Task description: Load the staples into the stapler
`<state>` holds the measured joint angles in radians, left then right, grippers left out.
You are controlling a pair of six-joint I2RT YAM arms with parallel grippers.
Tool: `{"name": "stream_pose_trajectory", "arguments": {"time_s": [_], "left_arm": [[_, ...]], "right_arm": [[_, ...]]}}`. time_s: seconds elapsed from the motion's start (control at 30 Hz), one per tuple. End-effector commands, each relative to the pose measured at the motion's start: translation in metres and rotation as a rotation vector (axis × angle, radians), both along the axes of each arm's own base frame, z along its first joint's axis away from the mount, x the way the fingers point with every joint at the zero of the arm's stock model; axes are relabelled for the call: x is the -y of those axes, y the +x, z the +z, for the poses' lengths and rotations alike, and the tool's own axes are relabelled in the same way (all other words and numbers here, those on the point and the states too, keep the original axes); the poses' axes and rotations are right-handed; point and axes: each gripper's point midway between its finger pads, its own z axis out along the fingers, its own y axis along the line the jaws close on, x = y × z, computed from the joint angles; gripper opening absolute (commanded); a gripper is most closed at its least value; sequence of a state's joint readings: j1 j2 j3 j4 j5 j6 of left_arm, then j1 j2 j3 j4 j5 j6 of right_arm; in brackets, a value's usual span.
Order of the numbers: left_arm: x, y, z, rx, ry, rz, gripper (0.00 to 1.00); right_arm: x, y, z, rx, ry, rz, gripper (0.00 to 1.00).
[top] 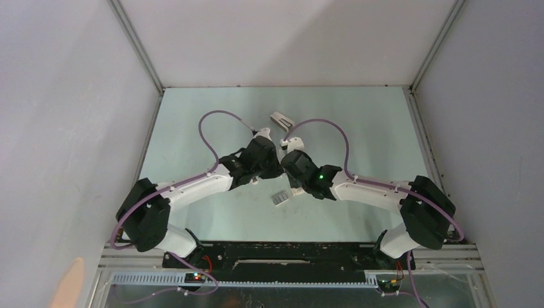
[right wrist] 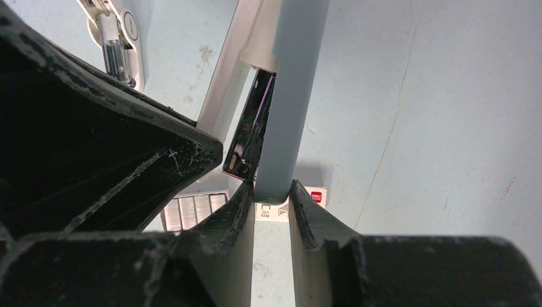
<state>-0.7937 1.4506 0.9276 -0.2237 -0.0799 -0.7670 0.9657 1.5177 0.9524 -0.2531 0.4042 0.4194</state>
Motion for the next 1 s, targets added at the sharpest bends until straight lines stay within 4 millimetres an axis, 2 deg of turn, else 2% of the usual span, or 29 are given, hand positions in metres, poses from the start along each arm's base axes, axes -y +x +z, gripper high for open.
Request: {"name": "stream_pose_trajectory", "arguments": {"time_s": [0.0,0.17,0.23,0.4,0.63,0.83,0.97], "left_arm": [[-0.011,0.001,-0.006,0.007,0.085,0.015,0.04],[-0.015,0.002,-0.012,0.004,0.107,0.029,0.04],[-0.017,0.003,-0.016,0.006,0.127,0.032,0.0],[-0.035,0.007,-0.02,0.042,0.215,0.05,0.0],[-0.051,0.005,-0.008,0.182,0.289,-0.034,0.0],[-0.063,0.001,-0.003,0.263,0.331,-0.089,0.0],[-0.061,0.001,-0.001,0.271,0.31,-0.089,0.0]], "right_arm": [[-0.011,0.018,0.026,0.078,0.053,-0.049,0.0],[-0.008,0.018,0.029,0.084,0.049,-0.052,0.0],[-0.005,0.019,0.033,0.098,0.041,-0.051,0.0],[0.016,0.025,0.049,0.164,-0.031,-0.07,0.0],[0.038,0.03,0.072,0.218,-0.111,0.053,0.0],[0.051,0.031,0.087,0.17,-0.016,0.13,0.0],[0.049,0.029,0.091,0.136,0.066,0.145,0.0]]}}
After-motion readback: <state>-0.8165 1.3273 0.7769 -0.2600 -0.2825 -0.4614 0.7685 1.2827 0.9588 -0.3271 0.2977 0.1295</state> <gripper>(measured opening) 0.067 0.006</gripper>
